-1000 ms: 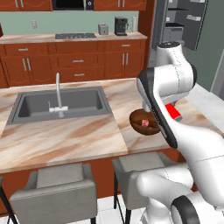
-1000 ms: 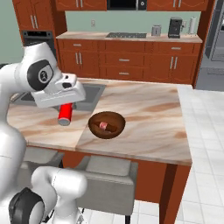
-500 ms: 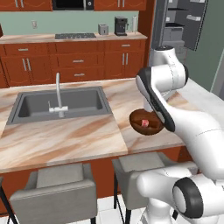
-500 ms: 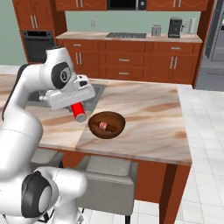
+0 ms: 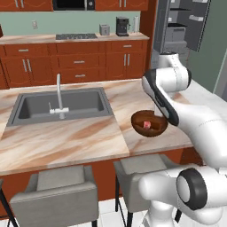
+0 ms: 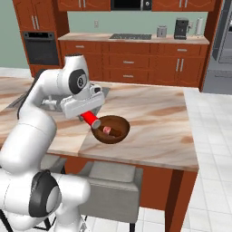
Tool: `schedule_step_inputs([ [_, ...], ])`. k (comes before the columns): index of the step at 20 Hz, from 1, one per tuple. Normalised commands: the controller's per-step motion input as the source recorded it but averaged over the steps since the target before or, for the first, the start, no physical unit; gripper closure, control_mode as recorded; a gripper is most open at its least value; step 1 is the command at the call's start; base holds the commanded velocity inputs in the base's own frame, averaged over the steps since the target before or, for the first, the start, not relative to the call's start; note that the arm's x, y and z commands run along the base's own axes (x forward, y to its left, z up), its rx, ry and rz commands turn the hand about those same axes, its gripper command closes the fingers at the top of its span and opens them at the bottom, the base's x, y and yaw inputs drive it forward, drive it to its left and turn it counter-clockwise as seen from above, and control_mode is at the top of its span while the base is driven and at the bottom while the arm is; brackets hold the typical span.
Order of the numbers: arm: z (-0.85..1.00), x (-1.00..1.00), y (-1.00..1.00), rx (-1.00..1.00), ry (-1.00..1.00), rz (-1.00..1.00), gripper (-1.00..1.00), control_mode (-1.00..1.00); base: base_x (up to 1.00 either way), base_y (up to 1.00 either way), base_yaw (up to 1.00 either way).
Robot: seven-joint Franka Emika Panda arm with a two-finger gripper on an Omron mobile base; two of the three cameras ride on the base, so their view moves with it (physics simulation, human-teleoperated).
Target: Open the fridge, grab two sodas, and place both sodas inside the bowl with ice on the dining counter.
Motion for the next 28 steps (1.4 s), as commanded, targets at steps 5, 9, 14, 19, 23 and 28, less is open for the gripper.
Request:
schedule_step_inputs([
  [5,-0.27,0.36,0.0,0.01,0.18,0.21,1.0,-1.0,0.0,0.0,0.0],
  [9,-0.43,0.29,0.0,0.0,0.13,0.2,1.0,-1.0,0.0,0.0,0.0],
  [14,-0.39,0.19,-0.07,0.01,0.05,0.21,1.0,-1.0,0.0,0.0,0.0],
  [19,-0.29,0.3,-0.1,0.04,0.01,0.19,1.0,-1.0,0.0,0.0,0.0],
  [23,-0.21,0.49,-0.05,0.06,0.02,0.15,1.0,-1.0,0.0,0.0,0.0],
  [28,-0.22,0.5,0.0,0.06,0.03,0.14,1.0,-1.0,0.0,0.0,0.0],
])
